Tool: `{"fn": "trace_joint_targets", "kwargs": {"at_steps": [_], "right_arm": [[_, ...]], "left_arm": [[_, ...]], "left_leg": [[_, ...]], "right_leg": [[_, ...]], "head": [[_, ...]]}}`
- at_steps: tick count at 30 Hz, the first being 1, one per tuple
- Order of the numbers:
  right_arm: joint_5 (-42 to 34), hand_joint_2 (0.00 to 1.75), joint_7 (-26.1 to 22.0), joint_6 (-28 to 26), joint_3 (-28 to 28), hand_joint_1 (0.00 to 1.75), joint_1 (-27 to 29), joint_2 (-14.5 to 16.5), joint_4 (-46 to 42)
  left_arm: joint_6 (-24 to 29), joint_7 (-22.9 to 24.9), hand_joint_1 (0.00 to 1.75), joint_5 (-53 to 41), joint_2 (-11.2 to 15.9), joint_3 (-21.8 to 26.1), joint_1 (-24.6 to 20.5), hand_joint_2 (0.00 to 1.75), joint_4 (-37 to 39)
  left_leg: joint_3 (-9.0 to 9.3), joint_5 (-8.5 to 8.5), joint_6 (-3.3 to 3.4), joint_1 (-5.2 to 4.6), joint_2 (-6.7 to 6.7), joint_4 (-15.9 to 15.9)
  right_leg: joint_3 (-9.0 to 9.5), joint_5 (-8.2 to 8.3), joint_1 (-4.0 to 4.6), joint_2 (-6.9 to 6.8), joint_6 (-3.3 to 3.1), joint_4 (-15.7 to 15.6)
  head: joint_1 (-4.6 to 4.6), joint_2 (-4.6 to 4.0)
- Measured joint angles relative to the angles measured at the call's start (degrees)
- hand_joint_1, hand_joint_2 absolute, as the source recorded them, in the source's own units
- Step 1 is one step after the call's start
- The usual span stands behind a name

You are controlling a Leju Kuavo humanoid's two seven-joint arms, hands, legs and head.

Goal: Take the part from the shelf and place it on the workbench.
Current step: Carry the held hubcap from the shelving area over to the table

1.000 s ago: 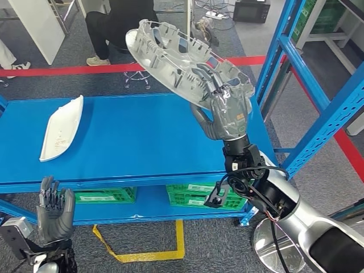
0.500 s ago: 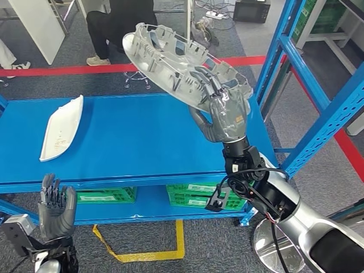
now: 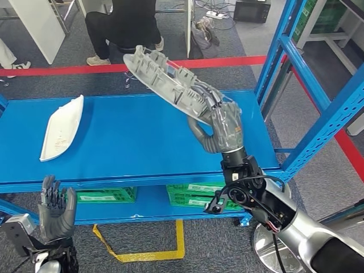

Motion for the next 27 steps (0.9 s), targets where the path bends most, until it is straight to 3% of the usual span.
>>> {"fn": "trace_joint_targets", "kwargs": {"at_steps": [9, 13, 15, 17, 18, 19, 20, 21, 23, 25, 27], "right_arm": [[0.2, 1.75, 0.0, -0.6, 1.3, 1.75, 4.5, 1.2, 1.3], [0.0, 1.75, 0.1, -0.6, 1.7, 1.75, 5.5, 1.6, 1.3], [0.0, 1.75, 0.0, -0.6, 1.8, 1.75, 5.7, 1.6, 1.2], [0.0, 1.75, 0.0, -0.6, 1.9, 1.75, 5.9, 1.7, 1.2], [-0.1, 1.75, -0.1, -0.6, 2.0, 1.75, 6.0, 1.7, 1.2], [-0.2, 1.75, -0.1, -0.6, 2.1, 1.75, 6.1, 1.8, 1.2], [-0.3, 1.75, -0.2, -0.6, 2.2, 1.75, 6.2, 1.8, 1.3], [-0.4, 1.75, -0.2, -0.6, 2.3, 1.75, 6.3, 1.8, 1.3], [-0.5, 1.75, -0.4, -0.6, 2.4, 1.75, 6.2, 1.8, 1.4], [-0.5, 1.75, -0.6, -0.6, 2.6, 1.75, 6.2, 1.9, 1.5], [-0.5, 1.75, -0.6, -0.6, 2.8, 1.75, 6.0, 2.0, 1.5]], "left_arm": [[0.4, 0.2, 0.0, 0.2, 0.1, -0.1, -0.3, 1.75, 0.0], [1.2, 0.2, 0.0, 0.3, 0.3, -0.2, -0.2, 1.75, -0.2], [1.4, 0.2, 0.0, 0.3, 0.4, -0.2, -0.2, 1.75, -0.3], [1.4, 0.2, 0.0, 0.3, 0.4, -0.2, -0.1, 1.75, -0.3], [1.5, 0.2, 0.0, 0.3, 0.4, -0.2, 0.0, 1.75, -0.3], [1.6, 0.2, 0.0, 0.3, 0.4, -0.3, 0.1, 1.75, -0.3], [1.7, 0.2, 0.0, 0.3, 0.4, -0.3, 0.2, 1.75, -0.3], [1.9, 0.2, 0.0, 0.3, 0.5, -0.3, 0.3, 1.75, -0.3], [2.2, 0.2, 0.0, 0.4, 0.5, -0.3, 0.3, 1.75, -0.4], [2.4, 0.2, 0.0, 0.4, 0.5, -0.3, 0.4, 1.75, -0.4], [2.4, 0.2, 0.0, 0.5, 0.5, -0.3, 0.6, 1.75, -0.5]], "left_leg": [[-0.24, -0.21, 0.41, -0.22, -0.04, 0.3], [0.36, 0.35, 1.18, 0.04, -0.22, -0.9], [1.03, 0.76, 1.53, 0.47, -0.48, -1.8], [1.15, 0.74, 1.57, 0.5, -0.95, -1.9], [1.2, 0.67, 1.48, 0.57, -1.31, -1.9], [1.29, 0.55, 1.3, 0.72, -1.76, -1.9], [1.45, 0.37, 1.01, 0.93, -2.28, -1.8], [1.65, 0.1, 0.61, 1.17, -2.85, -1.6], [1.61, -0.52, -0.39, 1.56, -3.91, -0.8], [1.06, -0.55, -1.43, 1.9, -4.82, -0.6], [0.84, -0.12, -2.36, 2.4, -5.74, -1.1]], "right_leg": [[-0.06, 0.02, -0.23, -0.04, 0.19, -0.1], [-0.3, -0.49, -0.36, -0.36, 0.77, 0.2], [-2.44, -3.01, -0.42, -0.52, 1.09, 4.8], [-6.45, -6.35, -0.78, -0.54, 1.52, 13.1], [-8.11, -7.04, -1.06, -0.55, 1.78, 16.1], [-8.77, -6.54, -1.37, -0.55, 2.06, 17.0], [-8.24, -4.92, -1.69, -0.52, 2.35, 15.4], [-6.74, -2.53, -2.08, -0.29, 2.7, 11.9], [-3.17, 0.34, -2.77, 1.73, 3.37, 4.4], [-1.47, 0.44, -2.63, 3.23, 3.11, 1.4], [-0.95, 0.65, -2.06, 2.42, 1.98, 0.7]], "head": [[-0.01, 0.0], [0.0, -0.01], [0.21, -0.01], [0.39, 0.0], [0.44, 0.0], [0.45, 0.0], [0.49, 0.0], [0.51, 0.0], [0.5, 0.0], [0.36, 0.0], [0.28, 0.0]]}}
